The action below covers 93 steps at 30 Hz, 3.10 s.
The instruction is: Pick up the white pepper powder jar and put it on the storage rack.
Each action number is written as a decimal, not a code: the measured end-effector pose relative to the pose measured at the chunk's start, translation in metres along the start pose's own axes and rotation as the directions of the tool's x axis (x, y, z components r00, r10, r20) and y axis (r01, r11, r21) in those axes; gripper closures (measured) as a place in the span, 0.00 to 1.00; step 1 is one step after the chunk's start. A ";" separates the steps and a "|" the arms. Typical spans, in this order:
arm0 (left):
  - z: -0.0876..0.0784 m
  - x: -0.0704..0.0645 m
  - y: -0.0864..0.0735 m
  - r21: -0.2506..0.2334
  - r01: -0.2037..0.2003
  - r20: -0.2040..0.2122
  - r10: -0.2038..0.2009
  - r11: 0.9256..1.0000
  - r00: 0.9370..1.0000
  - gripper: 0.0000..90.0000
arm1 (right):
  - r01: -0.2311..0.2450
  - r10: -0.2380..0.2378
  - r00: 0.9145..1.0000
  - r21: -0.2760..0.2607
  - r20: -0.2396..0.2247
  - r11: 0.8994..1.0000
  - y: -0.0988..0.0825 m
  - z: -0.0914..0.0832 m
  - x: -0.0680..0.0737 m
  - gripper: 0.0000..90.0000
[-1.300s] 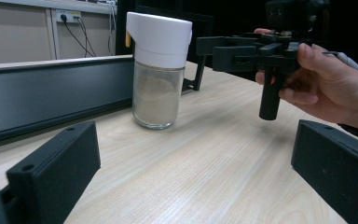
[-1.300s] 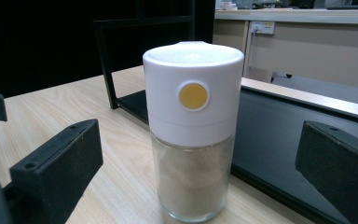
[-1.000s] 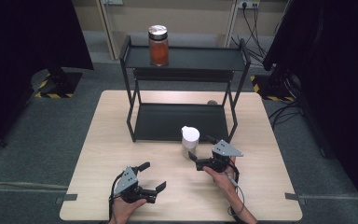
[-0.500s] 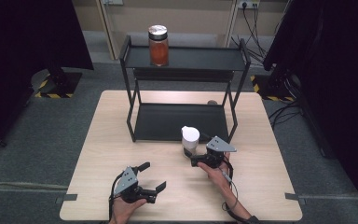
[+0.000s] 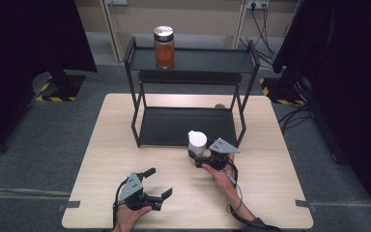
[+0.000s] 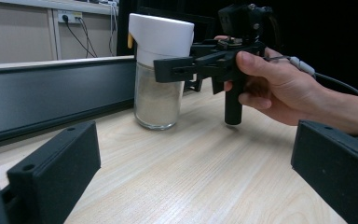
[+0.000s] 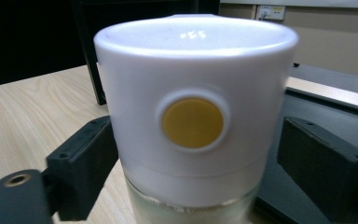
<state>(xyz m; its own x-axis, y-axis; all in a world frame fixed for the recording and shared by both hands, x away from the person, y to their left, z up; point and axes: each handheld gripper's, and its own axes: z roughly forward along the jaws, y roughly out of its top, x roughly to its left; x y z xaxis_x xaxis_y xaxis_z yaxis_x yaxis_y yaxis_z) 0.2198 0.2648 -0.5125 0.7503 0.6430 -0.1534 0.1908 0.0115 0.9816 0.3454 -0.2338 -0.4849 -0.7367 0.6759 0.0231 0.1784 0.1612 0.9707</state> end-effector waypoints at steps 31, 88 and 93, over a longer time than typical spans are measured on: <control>0.000 0.000 0.000 -0.003 0.003 0.001 -0.003 1.000 1.000 0.01 | 0.009 -0.009 1.000 -0.049 -0.007 0.999 0.036 -0.031 -0.012 0.34; -0.002 0.000 0.000 -0.011 0.005 -0.002 -0.005 1.000 1.000 0.01 | 0.037 -0.045 0.993 -0.081 -0.106 0.996 0.257 -0.053 -0.020 0.34; -0.002 0.000 0.000 -0.012 0.004 -0.003 -0.004 1.000 1.000 0.01 | 0.032 -0.040 0.995 -0.083 -0.096 0.996 0.273 -0.051 -0.019 0.34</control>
<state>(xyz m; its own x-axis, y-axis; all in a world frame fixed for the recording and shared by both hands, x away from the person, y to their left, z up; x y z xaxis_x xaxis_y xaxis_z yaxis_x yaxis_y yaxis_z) 0.2183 0.2666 -0.5119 0.7477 0.6452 -0.1571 0.1863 0.0232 0.9822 0.3743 -0.2395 -0.2085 -0.8024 0.5967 0.0068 0.0999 0.1230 0.9874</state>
